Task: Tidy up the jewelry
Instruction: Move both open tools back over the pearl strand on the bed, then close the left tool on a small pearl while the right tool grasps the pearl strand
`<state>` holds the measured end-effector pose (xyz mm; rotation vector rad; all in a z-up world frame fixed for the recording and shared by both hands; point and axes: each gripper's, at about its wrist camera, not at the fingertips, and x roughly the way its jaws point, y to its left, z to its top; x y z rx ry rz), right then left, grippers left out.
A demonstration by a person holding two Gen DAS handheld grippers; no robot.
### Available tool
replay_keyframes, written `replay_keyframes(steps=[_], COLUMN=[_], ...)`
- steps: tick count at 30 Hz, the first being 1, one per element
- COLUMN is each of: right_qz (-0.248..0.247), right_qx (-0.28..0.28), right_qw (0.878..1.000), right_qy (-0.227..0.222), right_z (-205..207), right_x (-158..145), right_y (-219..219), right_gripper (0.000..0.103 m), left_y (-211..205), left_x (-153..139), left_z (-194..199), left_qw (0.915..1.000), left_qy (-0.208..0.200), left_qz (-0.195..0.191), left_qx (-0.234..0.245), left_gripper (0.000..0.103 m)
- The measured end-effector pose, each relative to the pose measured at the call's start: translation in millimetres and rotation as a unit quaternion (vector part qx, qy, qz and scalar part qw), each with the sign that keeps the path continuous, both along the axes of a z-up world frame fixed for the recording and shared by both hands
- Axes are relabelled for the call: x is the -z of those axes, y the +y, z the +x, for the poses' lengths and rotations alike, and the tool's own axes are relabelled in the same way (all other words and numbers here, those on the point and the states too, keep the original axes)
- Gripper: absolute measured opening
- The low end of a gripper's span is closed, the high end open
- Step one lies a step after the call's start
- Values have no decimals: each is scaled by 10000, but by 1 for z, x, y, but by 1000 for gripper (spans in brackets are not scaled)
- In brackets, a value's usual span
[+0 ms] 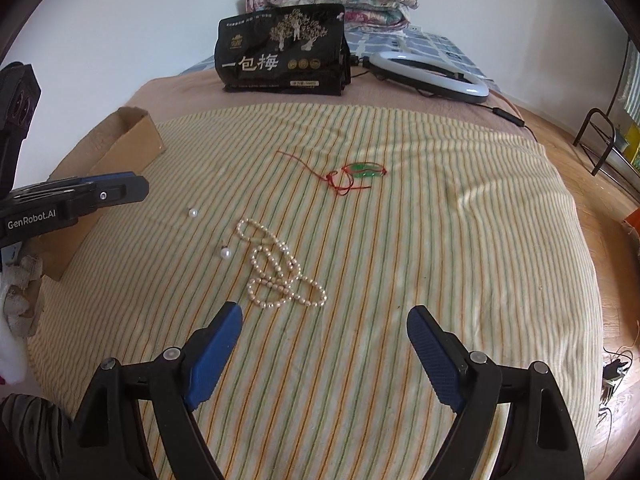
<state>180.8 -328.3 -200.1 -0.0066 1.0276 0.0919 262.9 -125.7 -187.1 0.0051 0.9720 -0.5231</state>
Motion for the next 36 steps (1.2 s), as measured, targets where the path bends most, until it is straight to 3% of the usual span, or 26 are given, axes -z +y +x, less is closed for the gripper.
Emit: replay_keyframes(steps=[11, 28, 33, 36], right_qz=[-9, -204, -247, -175], right_qx=[-28, 164, 63, -53], right_qw=[9998, 9997, 9997, 9998], right_qy=[220, 5, -63, -107], right_z=[18, 48, 56, 57], right_x=[30, 38, 38, 36], right_y=[10, 13, 18, 21], right_gripper=[82, 77, 68, 48], left_y=[-17, -28, -28, -28], left_x=[29, 50, 53, 54], left_z=[8, 21, 22, 22], left_qw=[9995, 9988, 9990, 9990], left_qy=[180, 172, 136, 101], left_qz=[185, 423, 414, 419], left_qx=[172, 156, 138, 135], left_gripper=[24, 14, 12, 11])
